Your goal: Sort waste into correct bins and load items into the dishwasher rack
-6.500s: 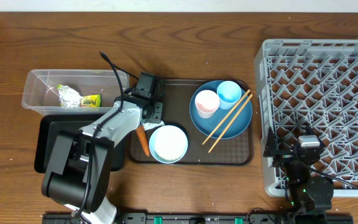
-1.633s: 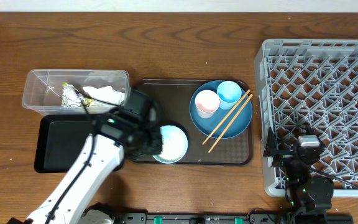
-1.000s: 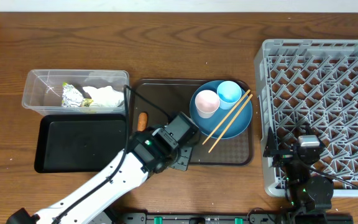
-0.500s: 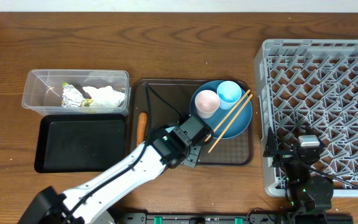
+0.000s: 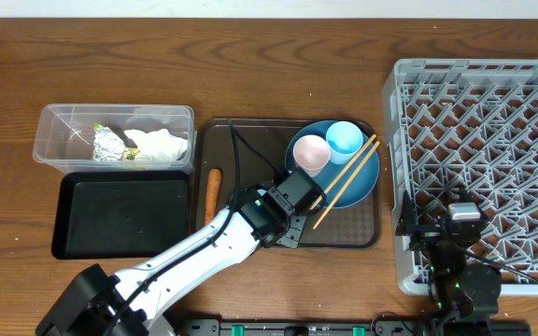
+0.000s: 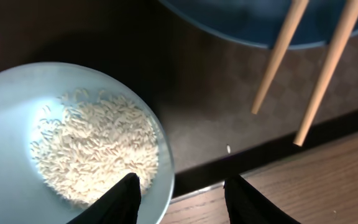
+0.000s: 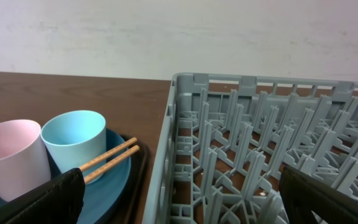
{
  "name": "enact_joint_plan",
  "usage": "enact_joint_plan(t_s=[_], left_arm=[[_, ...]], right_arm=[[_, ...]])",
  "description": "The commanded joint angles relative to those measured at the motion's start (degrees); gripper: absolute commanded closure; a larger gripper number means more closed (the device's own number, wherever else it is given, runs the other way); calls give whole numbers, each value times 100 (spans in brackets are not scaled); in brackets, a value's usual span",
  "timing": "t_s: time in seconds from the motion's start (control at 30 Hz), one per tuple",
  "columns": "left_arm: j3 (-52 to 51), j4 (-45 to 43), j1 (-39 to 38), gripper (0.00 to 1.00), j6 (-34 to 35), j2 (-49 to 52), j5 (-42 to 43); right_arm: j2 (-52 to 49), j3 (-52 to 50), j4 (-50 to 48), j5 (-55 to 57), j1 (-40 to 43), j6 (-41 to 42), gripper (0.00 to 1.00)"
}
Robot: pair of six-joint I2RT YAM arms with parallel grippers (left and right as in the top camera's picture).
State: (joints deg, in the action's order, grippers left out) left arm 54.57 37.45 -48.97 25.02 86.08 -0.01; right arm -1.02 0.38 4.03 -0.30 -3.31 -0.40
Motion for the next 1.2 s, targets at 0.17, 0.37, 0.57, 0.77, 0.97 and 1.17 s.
enact_joint_plan(t_s=[0.17, 0.37, 0.57, 0.77, 0.97, 1.17], left_arm=[[-26, -48, -13, 53, -92, 153, -369], [-26, -92, -13, 53, -94, 407, -372], [-26, -98, -13, 53, -94, 619, -647], [-26, -186, -13, 53, -92, 745, -715], [-31, -308, -13, 53, -94, 839, -713], [-31, -308, -13, 58, -94, 839, -713]], right_arm=[[-2, -7, 24, -15, 63, 76, 1], [-2, -7, 24, -15, 63, 76, 1], [-2, -7, 24, -15, 63, 76, 1], [-2, -7, 24, -15, 63, 76, 1], [-2, -7, 24, -15, 61, 76, 1], [-2, -7, 24, -13, 61, 76, 1]])
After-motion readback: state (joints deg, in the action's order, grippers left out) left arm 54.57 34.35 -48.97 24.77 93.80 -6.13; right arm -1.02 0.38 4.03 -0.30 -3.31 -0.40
